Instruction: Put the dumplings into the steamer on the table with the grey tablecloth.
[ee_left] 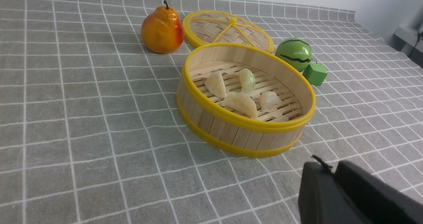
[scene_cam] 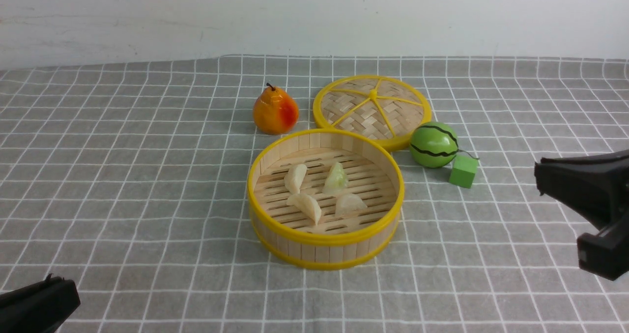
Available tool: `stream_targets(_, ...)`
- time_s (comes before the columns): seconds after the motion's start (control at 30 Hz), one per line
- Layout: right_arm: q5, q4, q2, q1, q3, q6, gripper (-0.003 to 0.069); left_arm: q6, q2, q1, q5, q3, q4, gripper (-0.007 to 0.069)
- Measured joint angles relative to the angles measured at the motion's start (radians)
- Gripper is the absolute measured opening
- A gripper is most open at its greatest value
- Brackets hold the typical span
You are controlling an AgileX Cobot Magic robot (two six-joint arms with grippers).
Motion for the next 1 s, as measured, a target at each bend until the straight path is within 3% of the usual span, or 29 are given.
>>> stream_targets(0.3, -0.012, -0.021, -0.013, -0.005, 0.020, 0.001, -0.0005, 0.000, 0.000, 0.000, 0.000, 0.001, 0.000, 0.0078)
stream_targets(0.4, -0.058, -0.051, -0.090, -0.051, 0.086, 0.008, -0.0005, 0.000, 0.000, 0.000, 0.000, 0.001, 0.000, 0.0081)
stream_targets(0.8, -0.306, -0.083, -0.633, -0.480, 0.654, 0.189, -0.0005, 0.000, 0.000, 0.000, 0.000, 0.001, 0.000, 0.0093)
stream_targets(1.0, -0.253, -0.083, -0.812, -0.566, 0.803, 0.255, -0.0005, 0.000, 0.000, 0.000, 0.000, 0.001, 0.000, 0.0101)
